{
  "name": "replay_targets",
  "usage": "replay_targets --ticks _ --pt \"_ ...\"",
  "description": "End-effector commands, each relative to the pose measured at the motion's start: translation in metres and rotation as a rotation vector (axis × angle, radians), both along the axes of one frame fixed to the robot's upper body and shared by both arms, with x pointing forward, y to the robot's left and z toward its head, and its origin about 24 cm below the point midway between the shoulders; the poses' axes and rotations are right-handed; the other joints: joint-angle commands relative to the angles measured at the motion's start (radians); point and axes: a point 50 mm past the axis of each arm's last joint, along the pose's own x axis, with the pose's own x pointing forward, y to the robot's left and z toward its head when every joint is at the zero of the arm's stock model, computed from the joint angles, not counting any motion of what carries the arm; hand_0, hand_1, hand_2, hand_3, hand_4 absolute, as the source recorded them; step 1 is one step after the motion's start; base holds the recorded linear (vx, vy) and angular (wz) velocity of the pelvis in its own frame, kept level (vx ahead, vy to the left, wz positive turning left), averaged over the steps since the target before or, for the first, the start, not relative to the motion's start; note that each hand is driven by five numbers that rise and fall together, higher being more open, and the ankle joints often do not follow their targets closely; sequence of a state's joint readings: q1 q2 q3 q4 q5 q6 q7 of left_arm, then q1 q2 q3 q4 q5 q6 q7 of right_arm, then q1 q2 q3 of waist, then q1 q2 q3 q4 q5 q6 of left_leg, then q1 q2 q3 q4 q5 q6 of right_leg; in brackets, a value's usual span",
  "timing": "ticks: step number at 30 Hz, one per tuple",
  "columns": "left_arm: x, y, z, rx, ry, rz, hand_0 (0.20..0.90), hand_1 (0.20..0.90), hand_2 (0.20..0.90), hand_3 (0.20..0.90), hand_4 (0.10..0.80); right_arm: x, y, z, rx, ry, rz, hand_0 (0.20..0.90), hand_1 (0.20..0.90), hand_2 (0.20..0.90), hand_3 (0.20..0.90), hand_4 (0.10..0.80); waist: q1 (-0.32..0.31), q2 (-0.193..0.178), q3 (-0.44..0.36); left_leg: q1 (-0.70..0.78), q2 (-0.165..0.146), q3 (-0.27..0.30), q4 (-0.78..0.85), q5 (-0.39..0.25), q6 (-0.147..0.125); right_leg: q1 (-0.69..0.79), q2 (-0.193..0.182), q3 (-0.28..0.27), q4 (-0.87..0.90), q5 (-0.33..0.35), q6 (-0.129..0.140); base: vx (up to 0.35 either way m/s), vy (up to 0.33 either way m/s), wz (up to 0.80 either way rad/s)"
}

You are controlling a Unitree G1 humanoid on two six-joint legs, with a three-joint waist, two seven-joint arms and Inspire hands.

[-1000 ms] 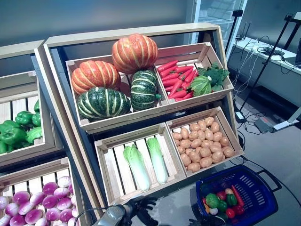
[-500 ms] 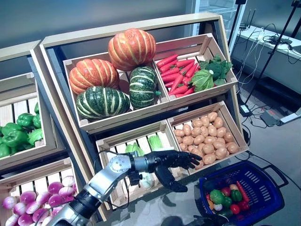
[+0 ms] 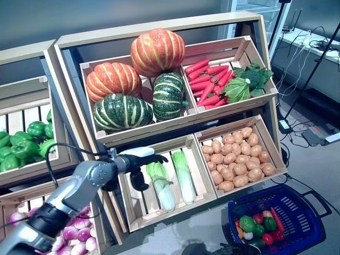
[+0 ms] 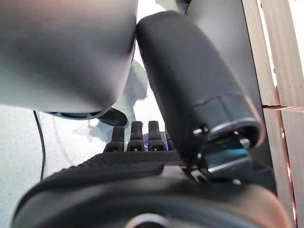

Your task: Put vegetables into the basket

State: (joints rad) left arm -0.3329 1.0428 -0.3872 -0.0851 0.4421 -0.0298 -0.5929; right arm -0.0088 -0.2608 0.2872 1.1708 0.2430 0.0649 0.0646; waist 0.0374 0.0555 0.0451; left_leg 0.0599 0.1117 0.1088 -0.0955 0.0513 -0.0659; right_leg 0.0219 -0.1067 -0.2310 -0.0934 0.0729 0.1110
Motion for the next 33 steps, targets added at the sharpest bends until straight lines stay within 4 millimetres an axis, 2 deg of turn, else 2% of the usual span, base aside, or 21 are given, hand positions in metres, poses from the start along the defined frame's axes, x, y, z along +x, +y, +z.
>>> replay_targets --ticks 1,5,9,12,16,21,24,30,33 --pt "0.016 -0.017 0.084 0.241 -0.354 -0.163 0.900 0.900 0.900 0.900 0.800 -0.001 -0.017 0.004 -0.028 -0.014 0.014 0.900 0.900 0.900 0.900 0.800 -0.012 -0.030 0.004 -0.014 -0.002 -0.026 0.008 -0.029 -0.010 0.050 -0.049 -0.016 0.006 -0.019 0.054 0.053 0.018 0.01" --pt "0.016 -0.017 0.092 0.361 -0.474 -0.201 0.900 0.900 0.900 0.900 0.800 -0.002 -0.024 0.006 -0.039 -0.014 0.024 0.900 0.900 0.900 0.900 0.800 -0.021 -0.023 0.021 -0.026 -0.004 -0.016 0.008 -0.027 -0.014 0.037 -0.047 -0.020 0.006 -0.018 0.052 0.020 0.009 0.00" --pt "0.023 -0.012 0.092 0.376 -0.617 -0.237 0.900 0.900 0.900 0.900 0.800 0.006 -0.027 0.009 -0.041 -0.043 0.045 0.900 0.900 0.900 0.900 0.800 -0.032 -0.020 0.052 -0.048 -0.001 -0.013 0.008 -0.021 -0.018 0.012 -0.041 -0.015 0.013 -0.021 0.043 -0.014 0.006 0.00" --pt "0.028 -0.003 0.088 0.377 -0.770 -0.284 0.900 0.900 0.900 0.900 0.800 0.023 -0.032 0.016 -0.044 -0.096 0.073 0.900 0.900 0.900 0.900 0.800 -0.043 -0.020 0.100 -0.076 0.005 -0.008 0.008 -0.010 -0.023 -0.024 -0.036 -0.007 0.021 -0.021 0.033 -0.132 0.022 0.00" --pt "0.039 0.005 0.079 0.367 -0.879 -0.314 0.900 0.900 0.900 0.900 0.800 0.043 -0.035 0.024 -0.057 -0.144 0.113 0.900 0.900 0.900 0.900 0.800 -0.055 -0.014 0.156 -0.110 0.011 -0.006 0.008 0.005 -0.027 -0.068 -0.025 0.007 0.047 -0.030 0.019 -0.116 0.015 -0.02" --pt "0.057 0.011 0.074 0.343 -1.047 -0.315 0.900 0.900 0.900 0.900 0.800 0.080 -0.033 0.041 -0.058 -0.273 0.125 0.900 0.900 0.900 0.900 0.800 -0.073 -0.013 0.253 -0.186 0.024 -0.004 0.056 0.029 -0.038 -0.157 -0.003 0.028 0.142 -0.064 -0.011 -0.131 0.016 0.00" --pt "0.067 0.016 0.076 0.348 -1.111 -0.285 0.900 0.900 0.900 0.900 0.800 0.096 -0.033 0.050 -0.057 -0.339 0.124 0.900 0.900 0.900 0.900 0.800 -0.085 -0.022 0.306 -0.259 0.033 -0.005 0.136 0.030 -0.051 -0.207 0.006 0.041 0.200 -0.084 -0.026 -0.145 0.001 -0.04" --pt "0.082 0.031 0.084 0.428 -1.184 -0.215 0.900 0.900 0.900 0.900 0.800 0.128 -0.032 0.071 -0.060 -0.478 0.081 0.900 0.900 0.900 0.900 0.800 -0.103 -0.044 0.384 -0.414 0.040 -0.007 0.275 0.019 -0.050 -0.350 0.019 0.055 0.336 -0.120 -0.048 -0.169 0.010 -0.08" --pt "0.086 0.040 0.097 0.455 -1.247 -0.172 0.900 0.900 0.900 0.900 0.800 0.139 -0.035 0.080 -0.073 -0.518 0.070 0.900 0.900 0.900 0.900 0.800 -0.113 -0.057 0.417 -0.499 0.045 -0.010 0.365 0.004 -0.052 -0.416 0.021 0.063 0.403 -0.140 -0.057 -0.138 0.011 -0.04"
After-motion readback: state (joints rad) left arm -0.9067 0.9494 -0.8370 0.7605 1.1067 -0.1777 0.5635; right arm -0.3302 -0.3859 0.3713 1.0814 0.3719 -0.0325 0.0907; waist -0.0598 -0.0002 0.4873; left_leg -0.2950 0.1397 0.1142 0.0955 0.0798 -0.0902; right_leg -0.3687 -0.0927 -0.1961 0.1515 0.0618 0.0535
